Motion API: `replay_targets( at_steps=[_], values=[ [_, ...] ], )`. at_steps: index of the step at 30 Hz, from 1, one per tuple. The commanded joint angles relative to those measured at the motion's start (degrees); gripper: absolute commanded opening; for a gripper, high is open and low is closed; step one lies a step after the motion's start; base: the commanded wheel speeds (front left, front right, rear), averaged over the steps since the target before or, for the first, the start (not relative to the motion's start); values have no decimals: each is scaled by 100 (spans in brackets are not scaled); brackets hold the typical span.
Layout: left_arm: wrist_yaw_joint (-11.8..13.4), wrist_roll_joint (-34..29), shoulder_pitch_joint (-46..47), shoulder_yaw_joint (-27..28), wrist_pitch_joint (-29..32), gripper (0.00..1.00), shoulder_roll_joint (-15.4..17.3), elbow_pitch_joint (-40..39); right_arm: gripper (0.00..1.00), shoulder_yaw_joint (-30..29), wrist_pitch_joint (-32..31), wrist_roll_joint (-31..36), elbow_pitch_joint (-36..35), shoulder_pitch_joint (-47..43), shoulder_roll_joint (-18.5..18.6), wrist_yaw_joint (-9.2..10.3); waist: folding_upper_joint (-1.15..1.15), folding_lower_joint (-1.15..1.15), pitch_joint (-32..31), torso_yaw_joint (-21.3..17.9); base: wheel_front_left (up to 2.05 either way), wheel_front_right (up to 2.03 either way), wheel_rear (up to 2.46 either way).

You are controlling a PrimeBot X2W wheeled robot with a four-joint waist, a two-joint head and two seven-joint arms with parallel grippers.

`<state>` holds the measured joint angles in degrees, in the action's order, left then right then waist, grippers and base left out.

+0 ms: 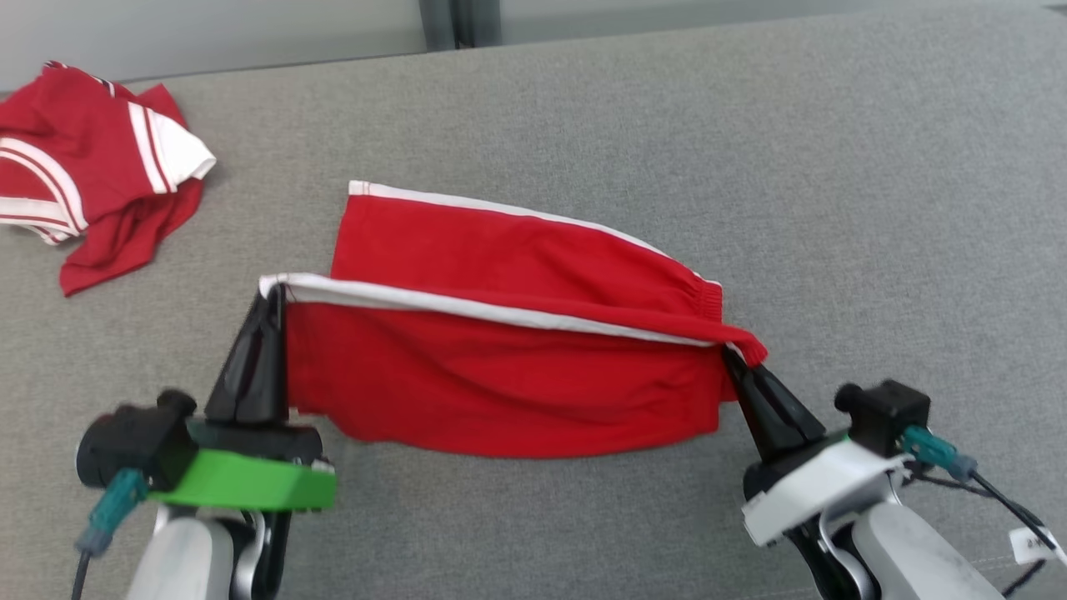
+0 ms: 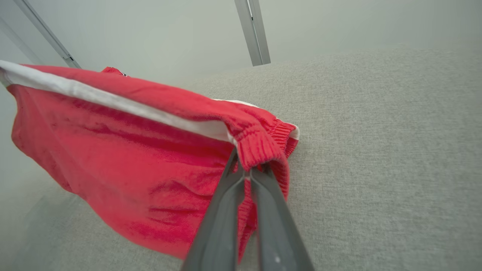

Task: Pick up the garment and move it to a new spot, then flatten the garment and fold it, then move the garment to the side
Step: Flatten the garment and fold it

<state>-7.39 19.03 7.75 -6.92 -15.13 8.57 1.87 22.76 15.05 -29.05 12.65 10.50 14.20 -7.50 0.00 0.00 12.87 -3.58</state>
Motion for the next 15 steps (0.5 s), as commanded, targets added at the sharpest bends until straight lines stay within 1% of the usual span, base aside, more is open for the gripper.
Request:
replay_targets(
  at_steps=[1,9,11,15],
  values=[
    [-8,51,308,-16,-2,0,108,204,0,-5,17,29,144,227,-59,2,0,0,213,-143,0,0,0],
    [-8,92,1632,-394,-2,0,450,1866,0,175,17,12,1151,1212,-469,1,0,0,642,-362,0,0,0],
    [-7,125,1905,-507,-2,0,493,2337,0,249,18,-6,1374,1406,-539,1,0,0,702,-386,0,0,0],
    [-8,71,2393,-523,-2,0,499,2930,0,310,18,-10,1655,1686,-636,1,0,0,778,-404,0,0,0]
  ],
)
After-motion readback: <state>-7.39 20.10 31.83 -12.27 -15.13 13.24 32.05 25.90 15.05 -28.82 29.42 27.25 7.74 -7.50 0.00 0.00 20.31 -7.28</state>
